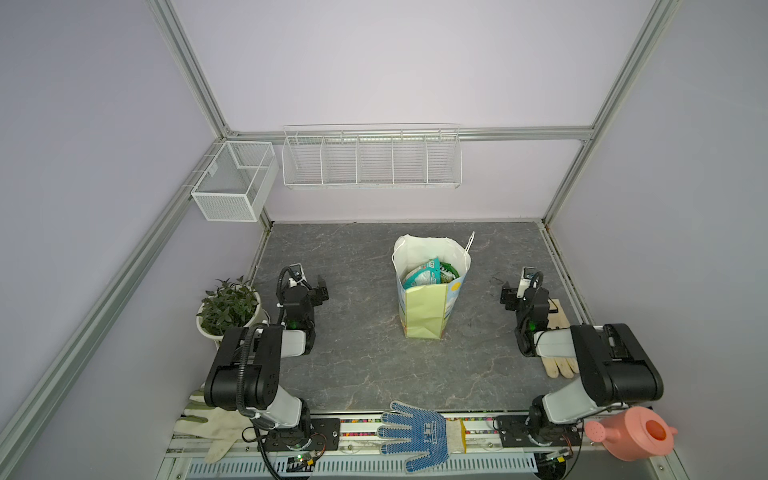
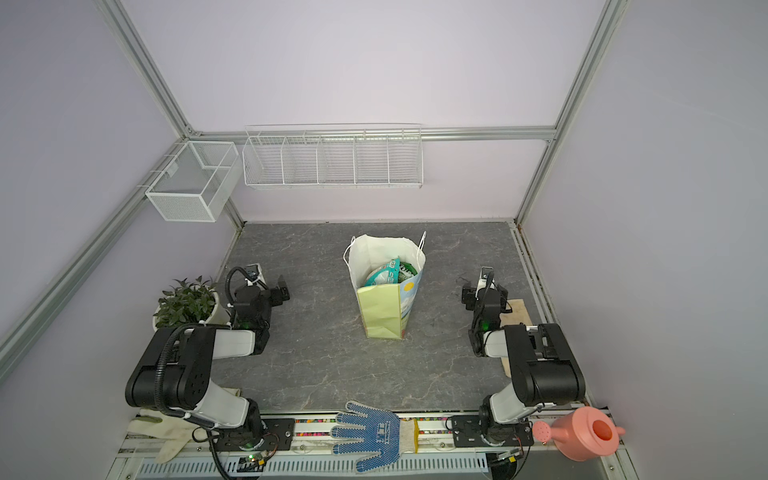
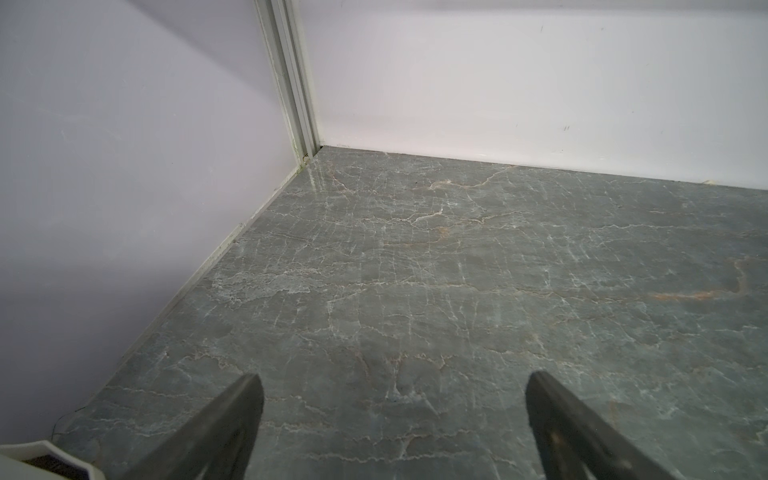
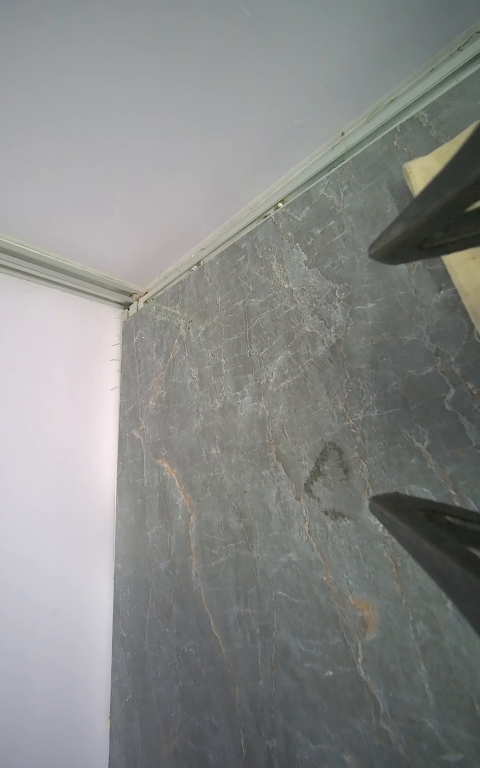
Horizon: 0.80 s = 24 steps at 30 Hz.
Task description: Place the snacks into the paper bag
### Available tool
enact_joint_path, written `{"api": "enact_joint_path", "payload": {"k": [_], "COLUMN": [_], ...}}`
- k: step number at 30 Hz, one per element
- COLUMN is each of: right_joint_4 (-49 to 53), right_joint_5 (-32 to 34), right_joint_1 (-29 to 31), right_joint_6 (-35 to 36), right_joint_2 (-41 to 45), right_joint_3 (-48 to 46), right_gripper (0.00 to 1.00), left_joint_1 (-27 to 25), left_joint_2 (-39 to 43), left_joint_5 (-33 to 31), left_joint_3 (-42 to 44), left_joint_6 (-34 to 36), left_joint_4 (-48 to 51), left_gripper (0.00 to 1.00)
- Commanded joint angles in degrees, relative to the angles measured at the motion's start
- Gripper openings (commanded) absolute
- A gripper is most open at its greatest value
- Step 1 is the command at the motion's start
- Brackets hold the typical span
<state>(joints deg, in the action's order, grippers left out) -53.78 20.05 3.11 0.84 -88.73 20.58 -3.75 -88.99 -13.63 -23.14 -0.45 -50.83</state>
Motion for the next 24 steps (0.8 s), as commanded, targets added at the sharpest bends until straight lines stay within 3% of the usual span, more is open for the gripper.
{"api": "enact_joint_path", "payload": {"k": [1, 24], "right_joint_4": [-0.44, 0.15], "right_joint_5": [-0.04, -1.02], "right_joint_1": [0.18, -0.14], "right_joint_6": [-0.30, -0.47], "right_joint_2": [0.31, 0.31], "right_joint_3": [-0.20, 0.09], "right_gripper": [0.89, 0.89], "left_joint_1": [0.14, 0.23], "left_joint_2": [0.05, 0.05], "left_joint_5": [0.36, 0.71], "left_joint_3": [0.29, 0.21], "left_joint_6": [-0.35, -0.43], "left_joint_4": [-0.37, -0.17], "left_gripper": [0.98, 0.99]}}
